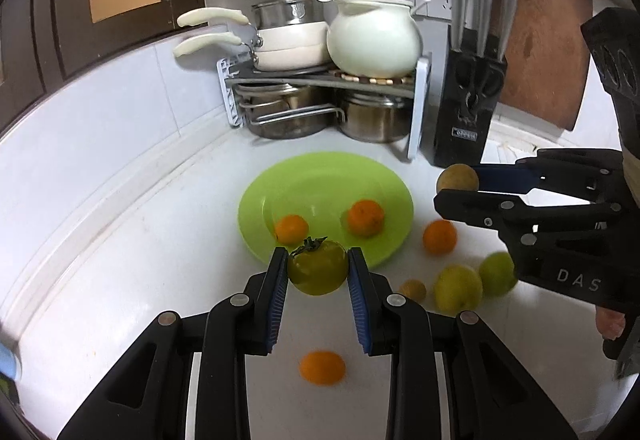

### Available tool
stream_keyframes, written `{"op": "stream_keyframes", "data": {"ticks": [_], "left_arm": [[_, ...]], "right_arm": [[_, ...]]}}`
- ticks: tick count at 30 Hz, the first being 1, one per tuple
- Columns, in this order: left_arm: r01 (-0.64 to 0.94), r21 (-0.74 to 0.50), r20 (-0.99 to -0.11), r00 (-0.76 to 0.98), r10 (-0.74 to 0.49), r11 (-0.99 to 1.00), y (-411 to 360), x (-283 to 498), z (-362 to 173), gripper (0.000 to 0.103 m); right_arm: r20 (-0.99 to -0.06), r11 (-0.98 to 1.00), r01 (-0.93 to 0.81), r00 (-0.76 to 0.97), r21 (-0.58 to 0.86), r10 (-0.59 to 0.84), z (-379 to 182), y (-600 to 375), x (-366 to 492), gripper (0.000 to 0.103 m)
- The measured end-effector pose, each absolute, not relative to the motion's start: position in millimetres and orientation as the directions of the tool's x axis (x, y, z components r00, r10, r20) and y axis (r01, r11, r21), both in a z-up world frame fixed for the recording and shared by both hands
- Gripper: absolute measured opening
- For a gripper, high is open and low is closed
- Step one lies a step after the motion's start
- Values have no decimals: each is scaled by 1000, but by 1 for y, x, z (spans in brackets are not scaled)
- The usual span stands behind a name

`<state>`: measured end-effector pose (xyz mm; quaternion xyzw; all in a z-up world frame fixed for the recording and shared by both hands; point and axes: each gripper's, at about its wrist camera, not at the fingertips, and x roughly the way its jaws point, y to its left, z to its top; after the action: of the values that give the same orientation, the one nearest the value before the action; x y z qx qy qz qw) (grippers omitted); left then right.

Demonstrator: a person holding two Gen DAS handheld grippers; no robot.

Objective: Organize fruits
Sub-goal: 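Carry the green tomato and the brown pear over the green plate with both tools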

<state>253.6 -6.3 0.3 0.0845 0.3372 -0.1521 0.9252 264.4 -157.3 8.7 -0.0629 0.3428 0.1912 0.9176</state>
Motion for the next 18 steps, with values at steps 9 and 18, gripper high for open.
{"op": "stream_keyframes", "data": {"ticks": [9,18], "left_arm": [[340,39,-670,707,-228,940,4,308,8,30],[344,40,-714,667,-215,938,3,357,-6,30]], "right_arm": [[-681,915,-404,666,13,304,9,-148,316,31],[-730,903,-429,621,-13,285,-3,-140,364,31]]}}
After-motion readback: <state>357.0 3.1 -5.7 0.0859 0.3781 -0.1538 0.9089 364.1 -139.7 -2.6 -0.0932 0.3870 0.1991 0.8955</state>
